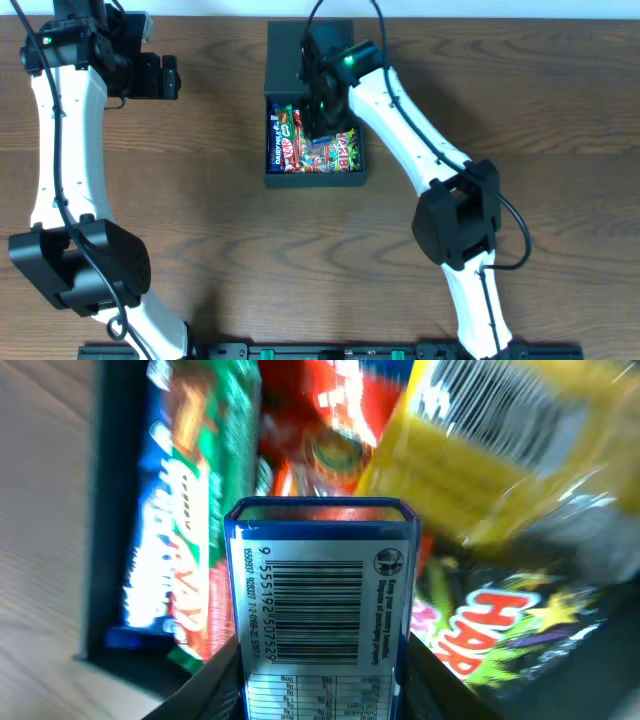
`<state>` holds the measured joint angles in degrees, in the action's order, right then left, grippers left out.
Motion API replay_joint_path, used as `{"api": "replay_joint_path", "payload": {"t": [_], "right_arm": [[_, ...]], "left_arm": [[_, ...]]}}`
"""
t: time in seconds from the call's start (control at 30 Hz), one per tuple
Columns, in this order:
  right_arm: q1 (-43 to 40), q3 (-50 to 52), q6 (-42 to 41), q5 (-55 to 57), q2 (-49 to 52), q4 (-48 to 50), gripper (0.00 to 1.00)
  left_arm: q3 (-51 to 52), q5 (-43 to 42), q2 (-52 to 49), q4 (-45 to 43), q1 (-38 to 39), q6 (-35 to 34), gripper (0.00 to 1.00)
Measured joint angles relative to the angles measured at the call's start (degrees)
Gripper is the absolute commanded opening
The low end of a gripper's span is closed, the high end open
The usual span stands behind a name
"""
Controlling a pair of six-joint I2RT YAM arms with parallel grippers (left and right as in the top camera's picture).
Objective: Pack container
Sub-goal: 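Lower the blue pack into the box and release it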
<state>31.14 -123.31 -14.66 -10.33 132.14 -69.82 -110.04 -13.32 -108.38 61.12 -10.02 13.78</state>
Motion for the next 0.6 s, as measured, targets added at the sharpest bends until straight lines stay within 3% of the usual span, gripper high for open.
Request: {"api": "replay_joint_path", "payload": {"t": [0.27, 0.4, 0.43, 0.53, 0.6], "right_arm": [[0.74, 4.02, -3.63, 1.84, 0.0, 1.31, 0.23], [1.2, 4.13, -6.6, 3.98, 0.0, 1.57, 0.3], [1.22, 4.15, -7.17, 4.39, 0.0, 1.81, 0.33], [1.38, 4.17, -8.37, 5.22, 0.0, 2.34, 0.75], [1.42, 4.17, -8.94, 5.42, 0.0, 2.58, 0.81]], "left_arm": [[0.0, 0.0, 0.0, 0.04, 0.0, -0.02, 0.95], [0.0, 0.0, 0.0, 0.17, 0.0, 0.0, 0.95], [0.0, 0.0, 0.0, 0.17, 0.0, -0.02, 0.95], [0.0, 0.0, 0.0, 0.2, 0.0, 0.0, 0.95], [0.0, 0.0, 0.0, 0.2, 0.0, 0.0, 0.95]]}}
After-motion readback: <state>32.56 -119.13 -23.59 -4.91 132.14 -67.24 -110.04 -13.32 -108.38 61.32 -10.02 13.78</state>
